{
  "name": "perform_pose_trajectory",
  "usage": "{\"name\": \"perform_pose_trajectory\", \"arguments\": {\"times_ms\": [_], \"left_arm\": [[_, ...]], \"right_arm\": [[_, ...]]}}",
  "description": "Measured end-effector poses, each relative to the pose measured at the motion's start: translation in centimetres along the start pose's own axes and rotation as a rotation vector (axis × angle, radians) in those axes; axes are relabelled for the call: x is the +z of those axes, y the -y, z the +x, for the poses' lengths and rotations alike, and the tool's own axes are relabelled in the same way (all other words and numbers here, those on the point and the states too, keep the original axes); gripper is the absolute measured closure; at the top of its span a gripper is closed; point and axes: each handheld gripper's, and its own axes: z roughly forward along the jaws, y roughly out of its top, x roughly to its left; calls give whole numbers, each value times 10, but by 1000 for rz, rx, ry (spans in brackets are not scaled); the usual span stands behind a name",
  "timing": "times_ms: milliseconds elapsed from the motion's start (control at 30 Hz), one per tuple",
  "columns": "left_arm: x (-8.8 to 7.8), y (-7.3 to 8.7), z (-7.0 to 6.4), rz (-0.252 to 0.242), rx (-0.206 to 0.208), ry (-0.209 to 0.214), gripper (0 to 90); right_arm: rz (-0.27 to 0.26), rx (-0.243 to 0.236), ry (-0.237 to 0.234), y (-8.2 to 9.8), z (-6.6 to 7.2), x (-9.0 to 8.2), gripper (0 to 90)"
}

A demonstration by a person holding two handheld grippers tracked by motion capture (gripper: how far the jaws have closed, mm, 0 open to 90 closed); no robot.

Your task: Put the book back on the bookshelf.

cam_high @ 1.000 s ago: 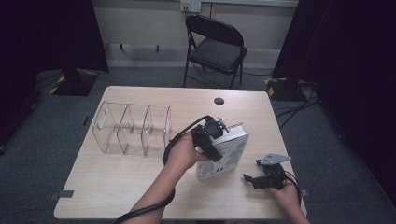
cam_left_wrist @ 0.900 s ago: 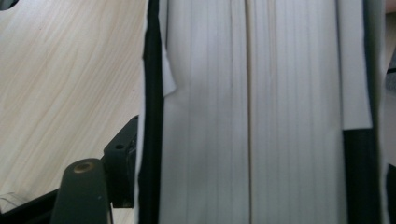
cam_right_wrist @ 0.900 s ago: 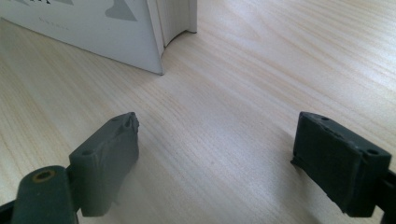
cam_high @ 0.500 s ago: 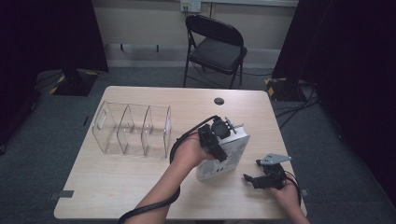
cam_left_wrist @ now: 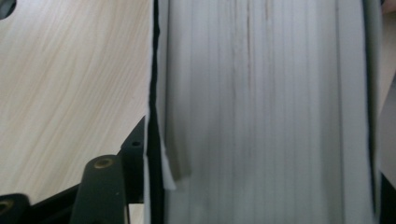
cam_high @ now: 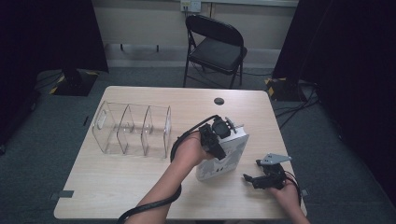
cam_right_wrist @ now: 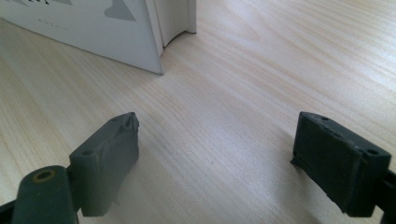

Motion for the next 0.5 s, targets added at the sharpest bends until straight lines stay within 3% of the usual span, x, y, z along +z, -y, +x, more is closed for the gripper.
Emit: {"name": "perform_pose_trajectory", "arguments": {"times_ms": [167, 267, 333, 500], "left_arm": [[-1, -1, 0, 15, -4, 21, 438], [-5, -1, -1, 0, -12, 39, 482], [-6, 0, -3, -10, -23, 42, 508], [-8, -2, -6, 12, -5, 28, 519]], "right_arm": [[0, 1, 0, 0, 0, 0, 136], [0, 2, 0, 0, 0, 0, 136], [-1, 2, 1, 0, 0, 0, 136], [0, 2, 0, 0, 0, 0, 136]]}}
